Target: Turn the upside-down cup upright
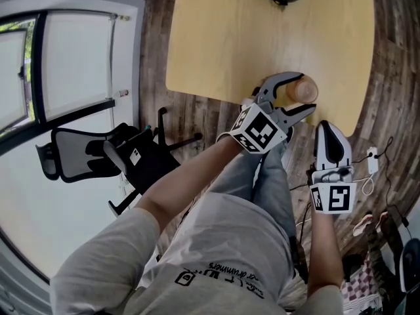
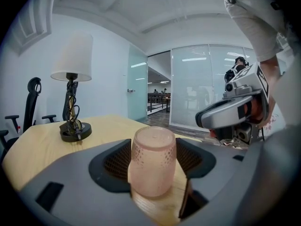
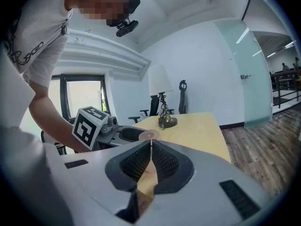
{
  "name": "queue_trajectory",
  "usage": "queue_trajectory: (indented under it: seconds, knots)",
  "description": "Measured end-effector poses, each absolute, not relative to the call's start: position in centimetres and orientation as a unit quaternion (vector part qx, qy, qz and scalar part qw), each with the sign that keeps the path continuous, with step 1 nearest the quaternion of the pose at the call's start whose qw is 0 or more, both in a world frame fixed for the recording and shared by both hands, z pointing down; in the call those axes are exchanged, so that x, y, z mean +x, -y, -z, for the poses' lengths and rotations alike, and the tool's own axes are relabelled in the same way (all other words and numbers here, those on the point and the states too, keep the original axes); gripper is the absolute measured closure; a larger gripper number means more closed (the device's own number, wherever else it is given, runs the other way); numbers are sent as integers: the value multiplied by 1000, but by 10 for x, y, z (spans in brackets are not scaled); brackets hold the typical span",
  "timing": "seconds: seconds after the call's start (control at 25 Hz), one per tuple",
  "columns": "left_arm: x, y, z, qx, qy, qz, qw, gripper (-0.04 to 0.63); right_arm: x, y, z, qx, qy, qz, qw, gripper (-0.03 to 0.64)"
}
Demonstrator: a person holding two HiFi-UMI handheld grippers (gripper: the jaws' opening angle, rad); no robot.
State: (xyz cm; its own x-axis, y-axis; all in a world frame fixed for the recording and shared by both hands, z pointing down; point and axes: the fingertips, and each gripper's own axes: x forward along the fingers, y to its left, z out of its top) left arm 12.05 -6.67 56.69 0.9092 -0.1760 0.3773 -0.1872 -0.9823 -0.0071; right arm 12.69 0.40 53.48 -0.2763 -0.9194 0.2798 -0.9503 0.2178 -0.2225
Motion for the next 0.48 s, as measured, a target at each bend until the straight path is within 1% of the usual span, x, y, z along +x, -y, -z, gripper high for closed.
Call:
queue_trajectory:
  seconds: [0.12, 0.48]
  knots:
    - [120, 69, -566, 978, 96, -183, 25, 299, 127, -5, -538, 600, 778, -182, 42, 592]
    - [113, 77, -556, 978, 118, -140, 95, 302, 127, -2, -532, 597, 779, -188, 26, 592]
